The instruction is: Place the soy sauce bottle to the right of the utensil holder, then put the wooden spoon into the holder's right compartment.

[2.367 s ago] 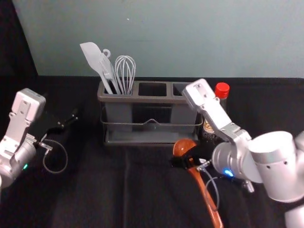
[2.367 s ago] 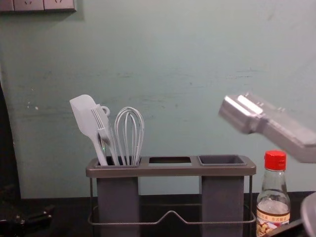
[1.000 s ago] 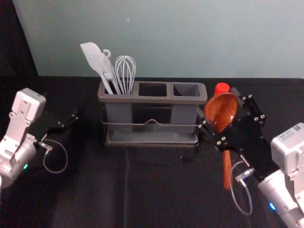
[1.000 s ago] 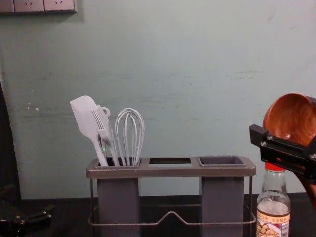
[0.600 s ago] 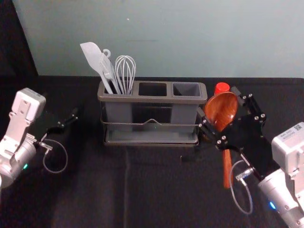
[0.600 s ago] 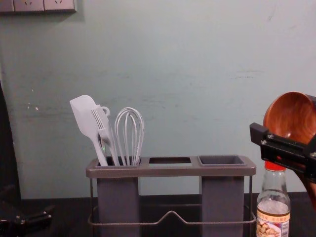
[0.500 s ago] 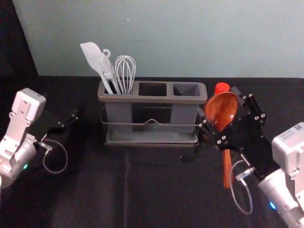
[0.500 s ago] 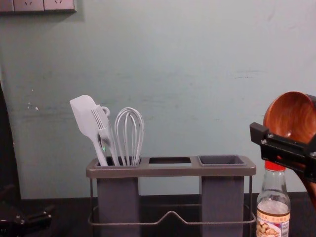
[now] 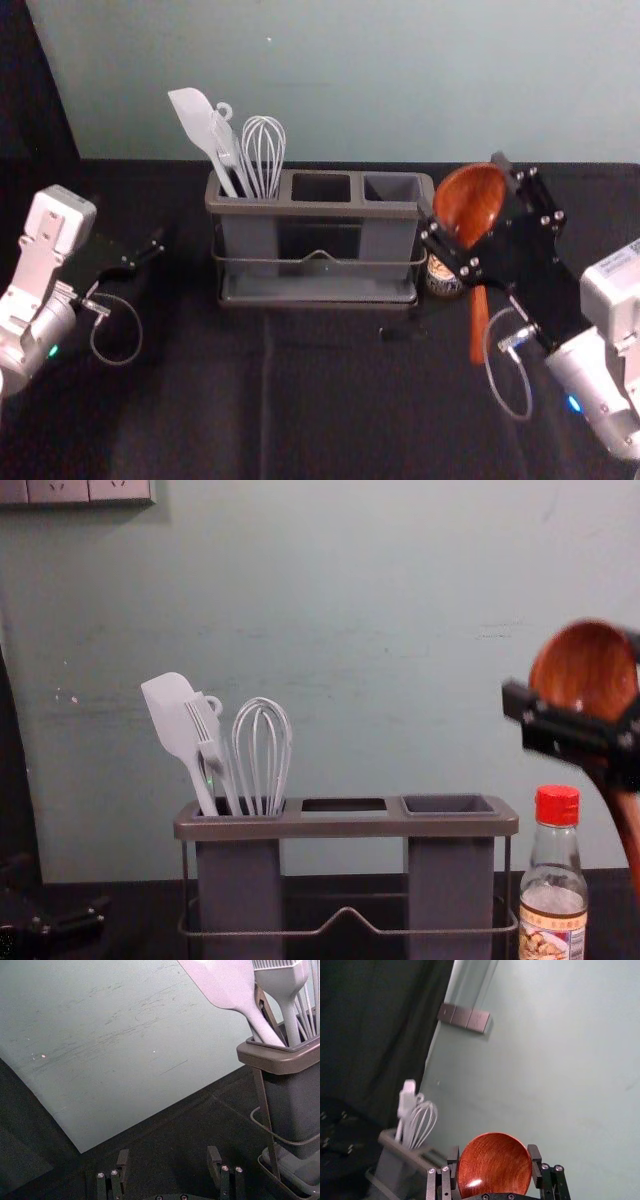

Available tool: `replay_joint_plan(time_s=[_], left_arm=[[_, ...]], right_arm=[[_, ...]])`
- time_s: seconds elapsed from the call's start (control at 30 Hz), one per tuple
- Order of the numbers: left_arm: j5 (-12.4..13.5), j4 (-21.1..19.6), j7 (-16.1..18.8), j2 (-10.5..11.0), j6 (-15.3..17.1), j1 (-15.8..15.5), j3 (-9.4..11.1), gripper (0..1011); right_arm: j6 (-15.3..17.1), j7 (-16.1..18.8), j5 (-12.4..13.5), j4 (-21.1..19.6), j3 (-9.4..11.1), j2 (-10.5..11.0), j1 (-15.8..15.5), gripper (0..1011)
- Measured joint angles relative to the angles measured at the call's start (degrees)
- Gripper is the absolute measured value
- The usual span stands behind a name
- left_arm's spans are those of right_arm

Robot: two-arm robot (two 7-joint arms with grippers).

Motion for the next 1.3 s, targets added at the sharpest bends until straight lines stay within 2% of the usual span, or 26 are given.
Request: replay_joint_plan(time_s=[0.07, 0.17, 0.37, 0.6, 0.73, 0.97, 1.17, 1.3], left_arm=[[0.0, 0.0, 0.0, 0.0, 0.0, 0.0, 0.0, 1000], [0.0, 0.0, 0.0, 0.0, 0.0, 0.0, 0.0, 1000], [0.0, 0.0, 0.0, 0.0, 0.0, 0.0, 0.0, 1000], [0.0, 0.0, 0.0, 0.0, 0.0, -0.01, 0.0, 1000], [0.0, 0.0, 0.0, 0.0, 0.0, 0.0, 0.0, 1000], [0.0, 0.0, 0.0, 0.0, 0.0, 0.0, 0.0, 1000], [0.0, 0.0, 0.0, 0.0, 0.0, 0.0, 0.0, 1000], [0.0, 0.0, 0.0, 0.0, 0.0, 0.0, 0.0, 1000]], right_arm=[[-0.52, 0.14, 0.12, 0.5, -0.1, 0.02, 1.34, 838], [-1.62, 1.45, 1.17, 2.15, -0.61, 0.09, 5.28, 838], [-5.14, 5.14, 4.45, 8.06, -2.64, 0.41, 15.19, 838], [-7.32, 7.31, 7.26, 12.94, -3.94, 0.35, 21.83, 838], [-9.74, 8.09, 8.78, 16.66, -4.66, -0.04, 25.54, 838], [-15.89, 8.05, 9.95, 23.21, -5.23, -1.82, 29.38, 838], [-22.32, 7.19, 11.13, 28.33, -4.78, -4.56, 30.84, 838], [-25.18, 7.04, 11.49, 30.84, -4.33, -6.04, 31.28, 838]])
